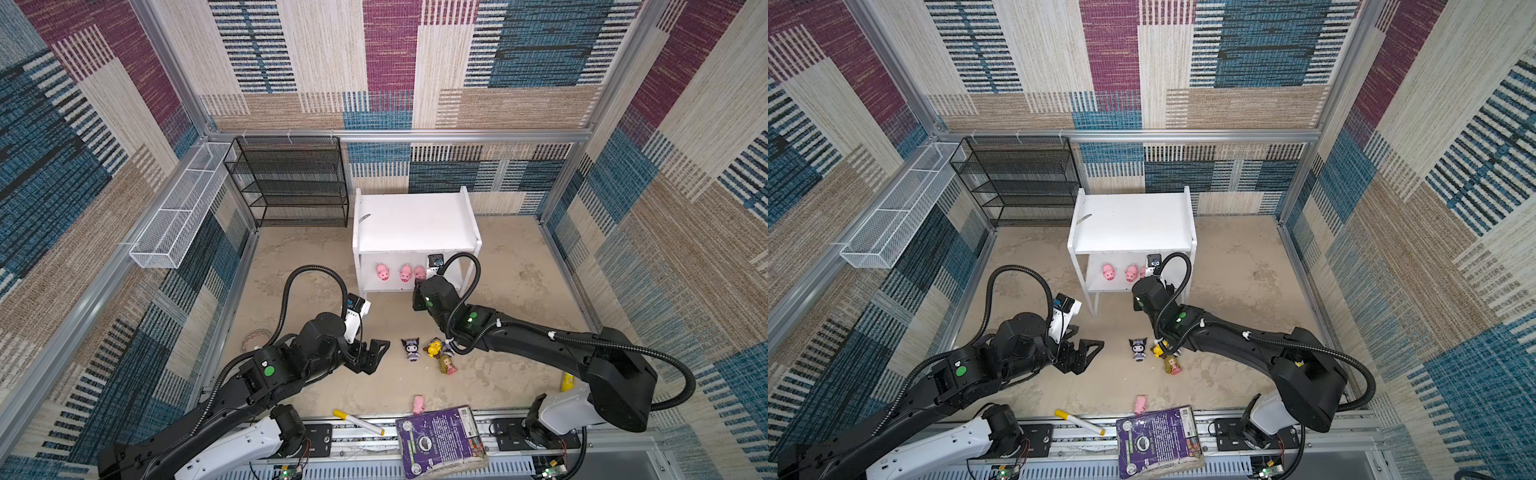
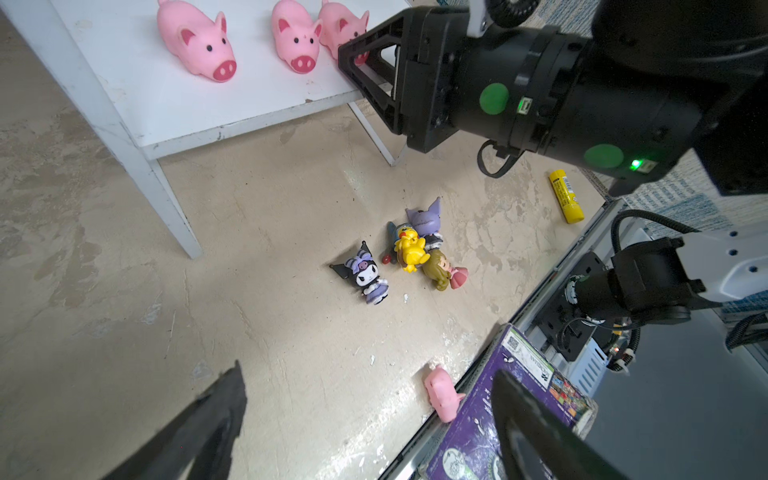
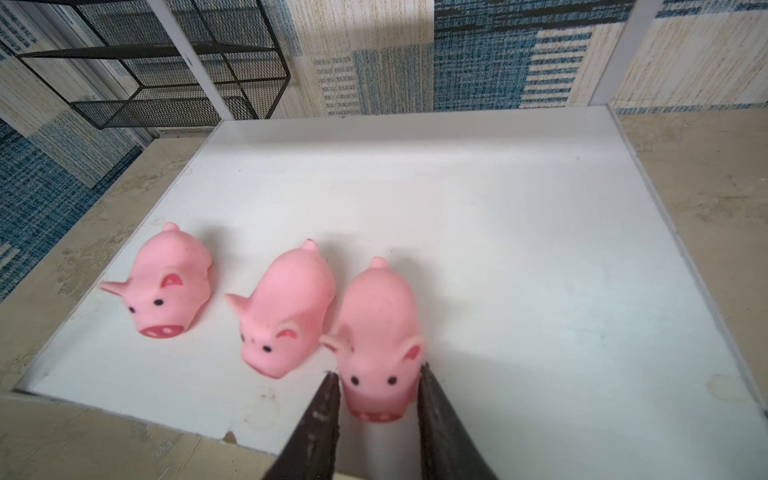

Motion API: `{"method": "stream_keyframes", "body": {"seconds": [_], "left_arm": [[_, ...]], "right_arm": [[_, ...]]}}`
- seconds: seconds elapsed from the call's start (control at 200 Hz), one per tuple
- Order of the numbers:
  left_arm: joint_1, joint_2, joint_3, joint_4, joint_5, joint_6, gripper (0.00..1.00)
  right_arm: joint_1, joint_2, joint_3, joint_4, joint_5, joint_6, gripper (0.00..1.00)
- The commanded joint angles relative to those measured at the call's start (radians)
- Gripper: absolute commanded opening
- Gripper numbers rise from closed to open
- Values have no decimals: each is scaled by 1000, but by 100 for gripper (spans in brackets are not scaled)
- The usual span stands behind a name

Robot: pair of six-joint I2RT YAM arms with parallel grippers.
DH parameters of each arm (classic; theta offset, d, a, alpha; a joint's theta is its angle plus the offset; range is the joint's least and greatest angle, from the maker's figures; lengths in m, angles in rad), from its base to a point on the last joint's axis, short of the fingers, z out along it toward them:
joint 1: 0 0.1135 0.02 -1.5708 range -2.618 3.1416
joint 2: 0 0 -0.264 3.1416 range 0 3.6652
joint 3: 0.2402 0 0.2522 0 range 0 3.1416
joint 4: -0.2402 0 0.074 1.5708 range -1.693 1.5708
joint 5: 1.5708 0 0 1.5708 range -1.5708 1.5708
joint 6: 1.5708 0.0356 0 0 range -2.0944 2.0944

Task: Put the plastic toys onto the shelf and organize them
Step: 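Open the right gripper and withdraw it from the shelf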

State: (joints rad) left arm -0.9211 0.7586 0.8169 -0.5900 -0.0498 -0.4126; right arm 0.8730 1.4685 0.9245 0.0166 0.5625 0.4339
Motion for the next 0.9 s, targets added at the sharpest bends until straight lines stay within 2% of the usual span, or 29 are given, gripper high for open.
{"method": "stream_keyframes", "body": {"seconds": [0.0,0.506,0.706,0.891], "left_arm": [[2,0,4,14,-9,25,92],[1,0,1,16,-7,23,92],[2,6,6,15,-8,27,92],[2,12,14,11,-20,34,92]], "right_arm": [[0,-11,-1,5,17,14,36],[-1,-72,-53,58,-55,-23,44],[6,-173,-121,92,-161,-98,56],[20,-298,-190,38,-298,-165,70]]}}
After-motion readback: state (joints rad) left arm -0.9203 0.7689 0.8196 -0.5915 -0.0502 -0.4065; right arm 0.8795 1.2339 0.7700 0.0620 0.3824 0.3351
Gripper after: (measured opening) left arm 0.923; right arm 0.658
